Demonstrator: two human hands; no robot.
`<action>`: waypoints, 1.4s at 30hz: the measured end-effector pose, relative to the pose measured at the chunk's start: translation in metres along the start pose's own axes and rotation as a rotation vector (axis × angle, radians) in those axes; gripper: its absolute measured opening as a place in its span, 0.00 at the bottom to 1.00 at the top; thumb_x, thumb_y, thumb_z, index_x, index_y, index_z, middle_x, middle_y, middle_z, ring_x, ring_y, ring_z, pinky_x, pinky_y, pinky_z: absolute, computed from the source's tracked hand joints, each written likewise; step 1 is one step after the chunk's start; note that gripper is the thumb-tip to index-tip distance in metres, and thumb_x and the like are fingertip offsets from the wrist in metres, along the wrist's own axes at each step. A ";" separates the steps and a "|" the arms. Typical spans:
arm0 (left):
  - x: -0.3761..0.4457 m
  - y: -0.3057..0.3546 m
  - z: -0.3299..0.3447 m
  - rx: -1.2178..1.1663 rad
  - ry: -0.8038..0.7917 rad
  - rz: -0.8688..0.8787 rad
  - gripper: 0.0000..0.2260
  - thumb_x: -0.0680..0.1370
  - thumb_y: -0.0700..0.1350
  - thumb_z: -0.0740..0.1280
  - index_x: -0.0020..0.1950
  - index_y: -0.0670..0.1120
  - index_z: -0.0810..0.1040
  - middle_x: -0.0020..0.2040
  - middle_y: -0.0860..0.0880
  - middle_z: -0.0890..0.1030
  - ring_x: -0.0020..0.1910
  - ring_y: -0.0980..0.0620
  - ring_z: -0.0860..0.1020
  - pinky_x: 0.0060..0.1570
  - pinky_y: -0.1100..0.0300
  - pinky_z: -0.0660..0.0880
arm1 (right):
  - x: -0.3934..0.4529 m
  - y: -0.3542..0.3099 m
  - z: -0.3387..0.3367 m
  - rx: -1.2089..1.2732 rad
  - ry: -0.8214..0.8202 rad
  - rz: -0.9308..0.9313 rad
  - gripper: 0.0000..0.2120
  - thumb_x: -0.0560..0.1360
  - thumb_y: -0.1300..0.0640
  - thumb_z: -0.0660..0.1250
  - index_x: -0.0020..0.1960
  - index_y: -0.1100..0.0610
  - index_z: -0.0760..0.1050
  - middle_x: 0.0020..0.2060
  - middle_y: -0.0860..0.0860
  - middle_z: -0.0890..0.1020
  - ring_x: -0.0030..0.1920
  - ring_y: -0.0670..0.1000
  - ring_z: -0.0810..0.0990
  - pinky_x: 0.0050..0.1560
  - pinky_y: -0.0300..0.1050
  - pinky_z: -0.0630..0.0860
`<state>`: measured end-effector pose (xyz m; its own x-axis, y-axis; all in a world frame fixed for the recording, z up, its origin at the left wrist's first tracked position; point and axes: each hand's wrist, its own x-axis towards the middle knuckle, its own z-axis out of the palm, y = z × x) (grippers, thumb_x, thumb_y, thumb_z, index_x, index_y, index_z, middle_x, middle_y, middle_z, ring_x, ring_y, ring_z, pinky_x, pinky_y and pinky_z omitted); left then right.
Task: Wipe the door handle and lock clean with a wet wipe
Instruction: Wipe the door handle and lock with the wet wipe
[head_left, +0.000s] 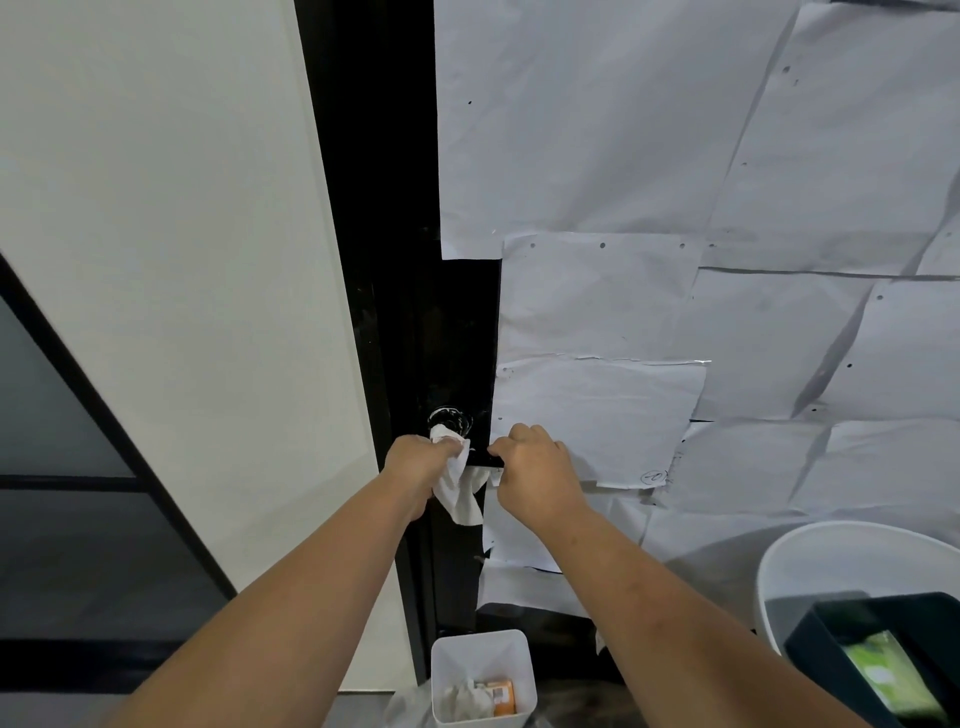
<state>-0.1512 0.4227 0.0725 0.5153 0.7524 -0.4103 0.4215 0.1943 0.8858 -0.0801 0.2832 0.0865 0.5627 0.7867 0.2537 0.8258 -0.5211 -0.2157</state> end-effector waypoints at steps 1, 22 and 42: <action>-0.002 -0.001 -0.003 -0.007 -0.014 0.000 0.11 0.73 0.47 0.73 0.47 0.40 0.77 0.46 0.41 0.81 0.45 0.42 0.81 0.46 0.51 0.80 | 0.000 0.000 0.000 0.004 0.000 0.000 0.21 0.68 0.67 0.60 0.58 0.54 0.76 0.49 0.51 0.76 0.53 0.54 0.72 0.46 0.45 0.64; -0.057 0.010 -0.053 -0.684 -0.348 0.153 0.24 0.81 0.50 0.51 0.61 0.37 0.79 0.59 0.38 0.81 0.57 0.40 0.80 0.56 0.50 0.76 | 0.018 -0.031 -0.018 0.853 -0.183 0.290 0.10 0.76 0.61 0.61 0.54 0.54 0.79 0.40 0.49 0.81 0.37 0.45 0.76 0.36 0.37 0.70; -0.032 -0.026 -0.006 0.505 0.198 0.685 0.14 0.79 0.42 0.66 0.65 0.46 0.79 0.59 0.48 0.77 0.55 0.52 0.77 0.51 0.72 0.65 | 0.025 -0.018 -0.018 0.487 0.066 0.241 0.16 0.72 0.69 0.57 0.52 0.60 0.81 0.42 0.56 0.81 0.40 0.54 0.78 0.41 0.44 0.75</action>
<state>-0.1833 0.3975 0.0635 0.6565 0.7066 0.2639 0.3711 -0.6072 0.7026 -0.0797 0.3061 0.1141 0.7478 0.6335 0.1985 0.5694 -0.4582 -0.6825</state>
